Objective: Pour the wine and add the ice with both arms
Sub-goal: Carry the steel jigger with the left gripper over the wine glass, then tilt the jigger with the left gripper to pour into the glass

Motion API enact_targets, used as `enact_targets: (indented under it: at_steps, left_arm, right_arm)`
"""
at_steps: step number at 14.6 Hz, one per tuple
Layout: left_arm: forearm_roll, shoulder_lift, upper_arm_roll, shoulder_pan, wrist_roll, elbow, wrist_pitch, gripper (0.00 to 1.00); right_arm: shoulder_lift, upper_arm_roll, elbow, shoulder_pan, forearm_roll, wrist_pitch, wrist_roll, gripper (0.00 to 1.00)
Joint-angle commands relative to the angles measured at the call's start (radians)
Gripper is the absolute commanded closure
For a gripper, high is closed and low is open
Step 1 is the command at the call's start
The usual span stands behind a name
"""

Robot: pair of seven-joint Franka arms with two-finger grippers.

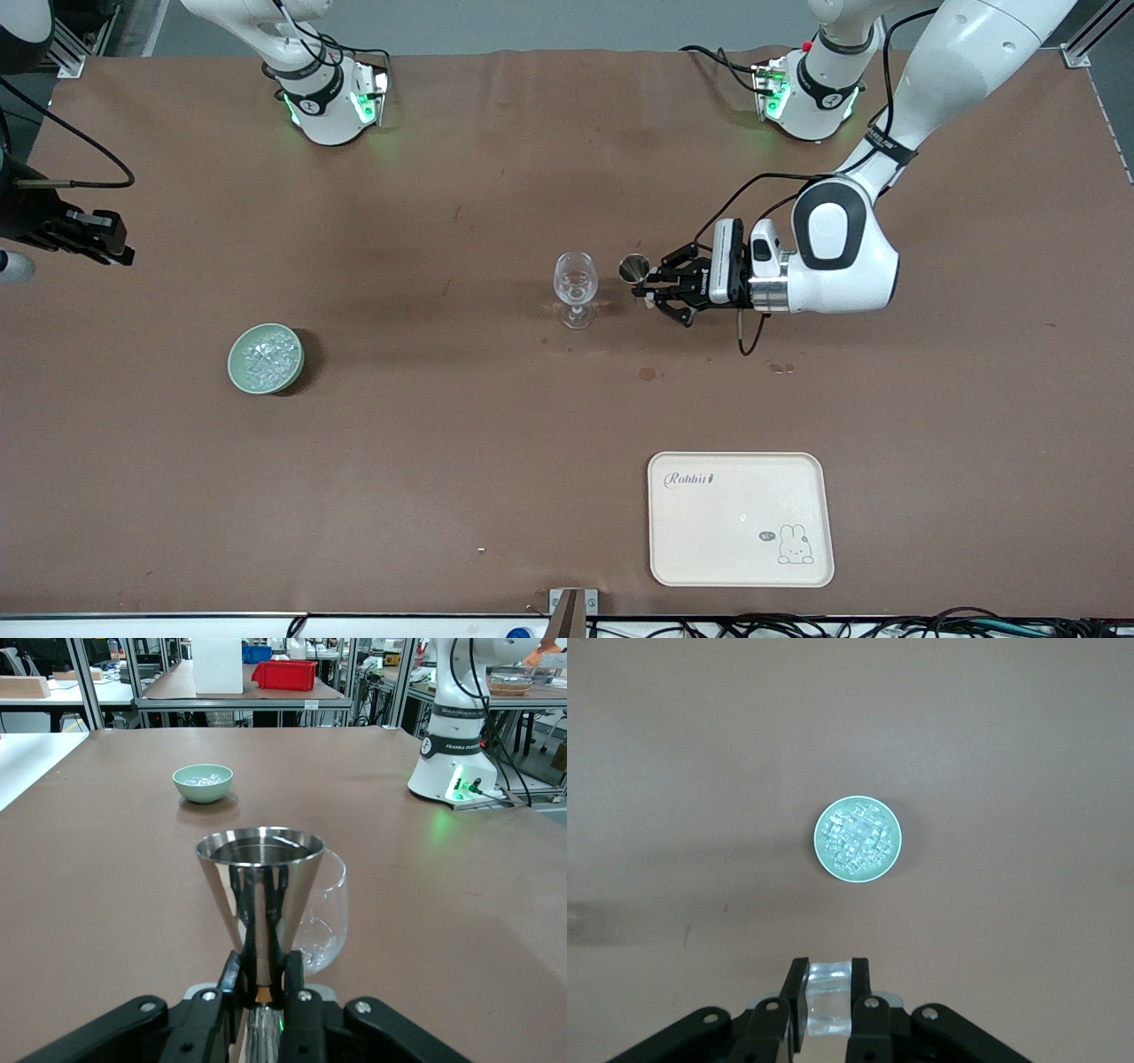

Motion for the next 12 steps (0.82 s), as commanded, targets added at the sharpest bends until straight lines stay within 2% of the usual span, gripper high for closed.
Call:
enact_targets:
  at_steps: [1,4,12]
  left_arm:
    - [-0.029,-0.044,-0.038,0.009,-0.038,-0.027,0.048,1.00]
    - [-0.028,-0.042,-0.060,0.003,-0.051,-0.038,0.095,1.00]
    - [-0.028,-0.045,-0.063,-0.047,-0.097,-0.049,0.164,1.00]
  right_arm:
    - [-0.032,0.005,-0.033,-0.010,0.002,0.004,0.001,0.89]
    - [-0.032,0.005,-0.033,-0.009,0.002,0.006,-0.001,0.89]
    - [-0.032,0.005,-0.033,-0.009,0.003,0.004,0.001,0.89]
